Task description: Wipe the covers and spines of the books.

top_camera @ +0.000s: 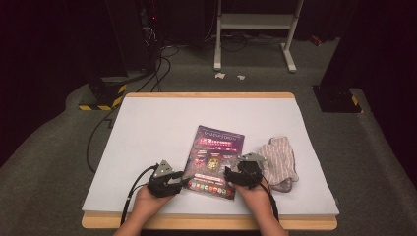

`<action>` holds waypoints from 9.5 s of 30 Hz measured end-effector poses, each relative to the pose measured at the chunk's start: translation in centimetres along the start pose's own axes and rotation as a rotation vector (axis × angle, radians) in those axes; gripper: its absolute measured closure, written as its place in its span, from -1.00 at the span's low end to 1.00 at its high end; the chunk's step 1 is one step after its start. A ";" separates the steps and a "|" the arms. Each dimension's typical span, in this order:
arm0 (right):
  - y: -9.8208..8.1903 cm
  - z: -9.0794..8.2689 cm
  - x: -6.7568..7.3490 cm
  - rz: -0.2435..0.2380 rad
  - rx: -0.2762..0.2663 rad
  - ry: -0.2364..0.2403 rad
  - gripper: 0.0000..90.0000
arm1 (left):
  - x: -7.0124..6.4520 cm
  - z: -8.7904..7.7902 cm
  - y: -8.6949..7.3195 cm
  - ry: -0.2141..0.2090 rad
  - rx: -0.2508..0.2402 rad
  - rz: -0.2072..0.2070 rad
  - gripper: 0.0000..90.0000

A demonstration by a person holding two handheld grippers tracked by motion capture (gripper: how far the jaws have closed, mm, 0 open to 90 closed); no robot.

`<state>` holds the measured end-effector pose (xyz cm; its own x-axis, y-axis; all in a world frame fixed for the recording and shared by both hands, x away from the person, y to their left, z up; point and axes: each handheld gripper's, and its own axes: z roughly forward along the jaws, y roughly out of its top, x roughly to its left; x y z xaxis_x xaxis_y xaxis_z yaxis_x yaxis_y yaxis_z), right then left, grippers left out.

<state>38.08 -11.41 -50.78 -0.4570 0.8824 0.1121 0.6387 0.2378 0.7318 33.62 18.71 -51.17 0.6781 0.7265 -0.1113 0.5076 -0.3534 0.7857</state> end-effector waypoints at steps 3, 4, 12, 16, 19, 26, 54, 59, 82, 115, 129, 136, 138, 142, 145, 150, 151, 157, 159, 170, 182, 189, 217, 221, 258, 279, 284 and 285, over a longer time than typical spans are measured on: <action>0.8 0.8 -0.1 0.004 0.002 -0.010 -0.19 | -0.2 -0.1 -0.1 -0.002 0.001 0.000 0.30; 1.1 1.1 -0.1 0.000 0.006 -0.013 -0.19 | -0.2 -0.2 -0.1 -0.002 0.000 -0.002 0.30; 2.3 2.2 0.4 -0.018 0.014 -0.019 -0.15 | 0.1 -0.4 -0.3 0.001 -0.008 -0.017 0.31; 1.8 1.8 0.5 -0.033 0.006 -0.017 -0.12 | 0.1 -0.4 -0.3 -0.001 -0.009 -0.019 0.31; 1.9 1.8 0.4 -0.045 0.008 -0.010 -0.12 | 0.1 -0.5 -0.3 -0.004 -0.012 -0.016 0.28; 1.6 0.1 1.1 -0.108 -0.061 -0.014 -0.14 | 0.6 -0.9 -0.4 0.049 -0.047 0.004 0.16; 0.1 -9.5 -6.5 -0.070 -0.180 -0.175 -0.30 | 2.8 -2.5 -0.4 0.111 -0.107 -0.018 -0.06; -0.3 -10.1 -8.0 -0.036 -0.168 -0.210 -0.34 | 2.7 -2.3 -0.1 0.101 -0.106 -0.031 -0.07; -3.1 -6.1 -11.2 0.071 0.014 -0.179 -0.05 | 2.6 -1.6 0.0 0.096 -0.071 -0.020 -0.07; -0.1 -7.8 -2.1 -0.108 -0.138 0.018 0.40 | 4.2 -3.0 0.0 0.122 -0.119 -0.077 -0.22; -1.7 -3.1 1.8 -0.185 -0.006 0.097 0.39 | 4.8 -3.6 0.0 0.132 -0.132 -0.090 -0.22; -1.7 -3.1 2.0 -0.195 -0.008 0.085 0.39 | 4.8 -3.6 0.0 0.132 -0.127 -0.090 -0.22; -1.5 -2.9 2.1 -0.210 -0.011 0.074 0.39 | 4.8 -3.5 0.0 0.132 -0.125 -0.091 -0.22; -0.7 -2.0 1.8 -0.198 -0.009 0.069 0.39 | 4.8 -3.5 0.0 0.131 -0.118 -0.087 -0.22; -0.3 -1.5 1.6 -0.177 -0.010 0.073 0.39 | 4.8 -3.6 0.0 0.130 -0.124 -0.092 -0.22; -0.3 -1.5 2.7 -0.197 -0.005 0.076 0.39 | 5.0 -3.7 0.0 0.130 -0.126 -0.098 -0.22; -0.3 -1.4 3.2 -0.206 -0.006 0.080 0.39 | 5.1 -3.7 0.0 0.131 -0.128 -0.098 -0.22; 0.1 -0.1 6.9 -0.268 -0.004 0.134 0.39 | 5.3 -4.1 -0.1 0.138 -0.137 -0.111 -0.22; 0.4 0.5 8.3 -0.284 -0.003 0.153 0.39 | 5.5 -4.2 -0.1 0.139 -0.142 -0.116 -0.22; 1.4 2.4 13.0 -0.341 -0.002 0.224 0.38 | 7.2 -6.0 -0.5 0.192 -0.177 -0.157 -0.22; 0.6 0.9 9.9 -0.322 -0.011 0.137 0.36 | 6.8 -5.1 -0.5 0.160 -0.145 -0.136 -0.23; -0.6 -1.0 5.3 -0.245 -0.024 0.065 0.36 | 6.6 -4.8 -0.5 0.147 -0.134 -0.129 -0.23; -0.5 -0.7 6.7 -0.277 -0.022 0.062 0.38 | 6.8 -5.1 -0.6 0.171 -0.136 -0.116 -0.23; 0.0 0.3 9.1 -0.309 -0.018 0.106 0.38 | 7.1 -5.6 -0.7 0.189 -0.138 -0.120 -0.23; -1.2 -2.7 1.4 -0.193 -0.019 -0.019 0.38 | 6.9 -5.2 -0.7 0.190 -0.109 -0.107 -0.24; 2.8 1.7 2.0 -0.173 -0.004 -0.045 0.38 | 6.2 -4.5 -0.6 0.170 -0.100 -0.086 -0.24; 3.4 2.8 4.4 -0.205 -0.007 -0.010 0.38 | 6.2 -4.7 -0.5 0.179 -0.108 -0.087 -0.25; 3.5 3.1 4.9 -0.208 -0.007 0.000 0.38 | 6.2 -4.7 -0.5 0.177 -0.107 -0.086 -0.25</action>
<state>39.97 -5.01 -49.75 -0.5788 0.8144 -0.0421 0.5258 0.4122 0.7441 35.05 26.14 -49.44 0.5259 0.8469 -0.0791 0.4934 -0.2280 0.8394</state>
